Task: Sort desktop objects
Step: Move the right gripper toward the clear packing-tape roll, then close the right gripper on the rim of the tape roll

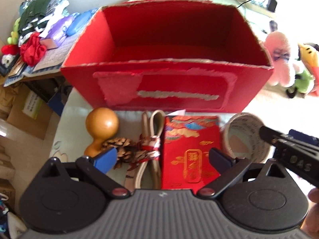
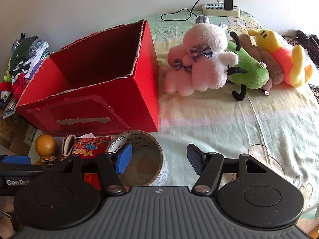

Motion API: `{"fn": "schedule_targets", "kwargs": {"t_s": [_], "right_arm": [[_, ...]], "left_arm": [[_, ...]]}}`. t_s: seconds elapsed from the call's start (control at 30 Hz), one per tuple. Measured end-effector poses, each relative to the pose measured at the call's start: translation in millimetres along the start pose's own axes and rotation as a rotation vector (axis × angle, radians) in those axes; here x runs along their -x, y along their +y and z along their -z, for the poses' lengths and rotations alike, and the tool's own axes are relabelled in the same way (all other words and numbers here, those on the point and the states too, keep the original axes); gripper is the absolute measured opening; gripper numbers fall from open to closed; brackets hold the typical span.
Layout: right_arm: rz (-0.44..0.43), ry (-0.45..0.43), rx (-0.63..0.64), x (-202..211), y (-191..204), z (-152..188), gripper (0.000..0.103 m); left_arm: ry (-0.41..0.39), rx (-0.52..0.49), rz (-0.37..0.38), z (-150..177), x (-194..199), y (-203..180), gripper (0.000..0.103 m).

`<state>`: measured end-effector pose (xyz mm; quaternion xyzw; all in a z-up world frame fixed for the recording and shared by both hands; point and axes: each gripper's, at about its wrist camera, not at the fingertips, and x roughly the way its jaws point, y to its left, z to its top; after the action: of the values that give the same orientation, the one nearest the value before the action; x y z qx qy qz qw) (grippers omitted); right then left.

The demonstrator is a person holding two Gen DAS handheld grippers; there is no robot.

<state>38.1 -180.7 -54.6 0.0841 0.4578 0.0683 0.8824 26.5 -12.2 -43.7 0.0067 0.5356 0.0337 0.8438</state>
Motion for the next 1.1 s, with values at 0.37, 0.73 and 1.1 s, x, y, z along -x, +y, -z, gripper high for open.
{"fn": "schedule_targets", "kwargs": {"t_s": [0.37,0.73,1.1], "right_arm": [[-0.047,0.071,-0.018,-18.9,-20.6,1.7,0.043],[-0.082,0.113,-0.028,-34.6,-25.9,-2.2,0.038],[-0.14,0.146,-0.05,-37.2,-34.3,-3.0,0.01]], "left_arm": [[-0.013,-0.062,0.203,-6.9,-1.2,-20.0,0.085],[0.039,-0.111,0.145,-8.7,-19.2,-36.2,0.084],[0.091,-0.148,0.165,-11.1,-34.8,-49.3,0.064]]}}
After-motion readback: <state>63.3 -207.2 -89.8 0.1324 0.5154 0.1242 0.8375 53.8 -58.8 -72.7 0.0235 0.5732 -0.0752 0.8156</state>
